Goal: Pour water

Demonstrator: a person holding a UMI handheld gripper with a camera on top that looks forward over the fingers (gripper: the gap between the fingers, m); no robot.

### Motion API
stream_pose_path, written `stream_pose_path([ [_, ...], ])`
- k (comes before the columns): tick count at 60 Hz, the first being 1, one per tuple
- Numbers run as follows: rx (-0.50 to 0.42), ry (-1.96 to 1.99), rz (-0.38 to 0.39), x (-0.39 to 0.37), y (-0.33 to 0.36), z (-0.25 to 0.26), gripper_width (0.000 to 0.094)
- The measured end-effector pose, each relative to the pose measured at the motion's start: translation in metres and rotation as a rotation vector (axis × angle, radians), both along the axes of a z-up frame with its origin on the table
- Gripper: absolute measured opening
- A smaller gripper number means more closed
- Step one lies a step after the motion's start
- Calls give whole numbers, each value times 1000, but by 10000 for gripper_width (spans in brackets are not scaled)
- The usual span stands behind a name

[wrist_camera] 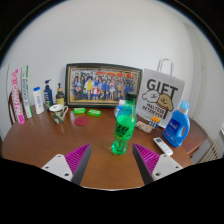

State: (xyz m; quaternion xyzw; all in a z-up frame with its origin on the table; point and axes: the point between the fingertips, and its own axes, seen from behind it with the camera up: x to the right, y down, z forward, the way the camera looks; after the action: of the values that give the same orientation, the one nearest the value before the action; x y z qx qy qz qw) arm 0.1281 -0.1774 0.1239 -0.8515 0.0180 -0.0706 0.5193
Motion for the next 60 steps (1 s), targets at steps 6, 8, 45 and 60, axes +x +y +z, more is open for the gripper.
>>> stream_pose_path([
  [6, 40, -25, 7, 33, 33, -16, 859],
  [8, 52, -30, 8, 41, 45, -21, 854],
  [45, 115, 66, 31, 56, 137, -62, 321],
  [60, 105, -72, 25, 55, 156, -36, 320],
])
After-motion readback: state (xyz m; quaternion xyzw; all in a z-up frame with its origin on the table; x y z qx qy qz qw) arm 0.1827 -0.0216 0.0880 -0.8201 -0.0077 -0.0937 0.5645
